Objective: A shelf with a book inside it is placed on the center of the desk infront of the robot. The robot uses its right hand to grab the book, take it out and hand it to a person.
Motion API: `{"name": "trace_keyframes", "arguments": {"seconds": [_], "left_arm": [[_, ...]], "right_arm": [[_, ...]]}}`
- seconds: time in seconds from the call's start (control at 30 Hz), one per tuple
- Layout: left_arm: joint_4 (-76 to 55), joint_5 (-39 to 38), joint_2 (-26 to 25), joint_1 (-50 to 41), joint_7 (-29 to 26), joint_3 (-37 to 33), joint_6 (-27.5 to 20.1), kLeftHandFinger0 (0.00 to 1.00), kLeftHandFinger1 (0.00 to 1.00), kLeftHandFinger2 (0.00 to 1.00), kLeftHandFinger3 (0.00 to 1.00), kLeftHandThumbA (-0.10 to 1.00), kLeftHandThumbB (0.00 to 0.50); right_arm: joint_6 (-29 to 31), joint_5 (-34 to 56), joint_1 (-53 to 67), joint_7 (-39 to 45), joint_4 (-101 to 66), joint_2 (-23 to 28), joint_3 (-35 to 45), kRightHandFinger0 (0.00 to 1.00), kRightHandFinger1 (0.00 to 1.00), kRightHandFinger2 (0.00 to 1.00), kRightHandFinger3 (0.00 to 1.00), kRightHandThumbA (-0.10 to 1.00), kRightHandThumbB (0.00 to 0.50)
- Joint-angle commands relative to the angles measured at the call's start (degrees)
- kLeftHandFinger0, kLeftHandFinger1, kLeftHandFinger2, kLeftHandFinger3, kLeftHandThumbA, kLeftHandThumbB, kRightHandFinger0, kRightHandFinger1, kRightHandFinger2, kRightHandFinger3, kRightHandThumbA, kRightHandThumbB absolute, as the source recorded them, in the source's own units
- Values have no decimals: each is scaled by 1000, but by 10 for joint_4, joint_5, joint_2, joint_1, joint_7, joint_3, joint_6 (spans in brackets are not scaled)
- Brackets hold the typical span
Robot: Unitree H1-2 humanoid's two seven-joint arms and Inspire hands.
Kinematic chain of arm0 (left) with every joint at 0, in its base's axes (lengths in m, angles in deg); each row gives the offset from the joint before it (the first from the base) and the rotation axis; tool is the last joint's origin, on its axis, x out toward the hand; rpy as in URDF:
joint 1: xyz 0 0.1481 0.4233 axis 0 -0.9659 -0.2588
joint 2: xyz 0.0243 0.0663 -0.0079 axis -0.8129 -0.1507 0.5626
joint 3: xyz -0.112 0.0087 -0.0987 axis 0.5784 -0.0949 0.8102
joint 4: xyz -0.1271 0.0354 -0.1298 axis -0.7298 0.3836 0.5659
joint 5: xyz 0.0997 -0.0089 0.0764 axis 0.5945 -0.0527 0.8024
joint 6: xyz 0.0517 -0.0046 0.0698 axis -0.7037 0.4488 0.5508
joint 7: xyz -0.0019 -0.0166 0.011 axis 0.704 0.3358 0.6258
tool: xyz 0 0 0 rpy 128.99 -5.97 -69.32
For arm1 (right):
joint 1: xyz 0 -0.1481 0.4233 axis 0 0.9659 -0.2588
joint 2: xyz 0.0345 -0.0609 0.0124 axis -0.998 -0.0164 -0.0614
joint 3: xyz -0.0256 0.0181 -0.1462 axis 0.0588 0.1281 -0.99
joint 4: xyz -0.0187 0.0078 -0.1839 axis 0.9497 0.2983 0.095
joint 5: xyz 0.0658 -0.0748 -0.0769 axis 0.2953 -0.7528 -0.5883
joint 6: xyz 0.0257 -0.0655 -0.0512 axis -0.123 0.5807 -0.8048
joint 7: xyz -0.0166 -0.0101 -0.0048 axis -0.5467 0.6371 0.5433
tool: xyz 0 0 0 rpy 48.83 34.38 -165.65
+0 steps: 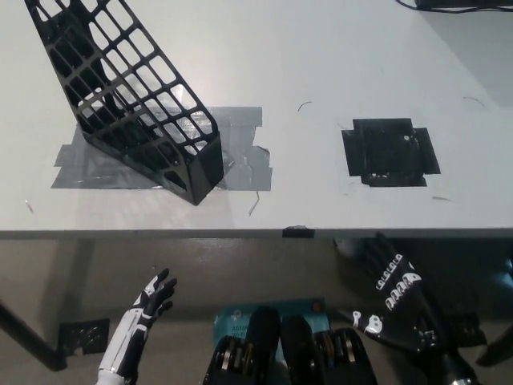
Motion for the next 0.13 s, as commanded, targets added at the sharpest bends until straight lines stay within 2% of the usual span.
{"name": "trace_keyframes", "arguments": {"seconds": [0.0, 0.1], "left_arm": [[-1, -7, 1, 8, -8, 7, -35, 1000, 1000, 1000, 1000, 1000, 243], [-1, -6, 1, 7, -8, 8, -37, 1000, 1000, 1000, 1000, 1000, 236]], "right_arm": [[25, -19, -11, 12, -8, 3, -3, 1000, 1000, 1000, 1000, 991, 238], [23, -21, -9, 11, -11, 2, -2, 1000, 1000, 1000, 1000, 990, 247]]}}
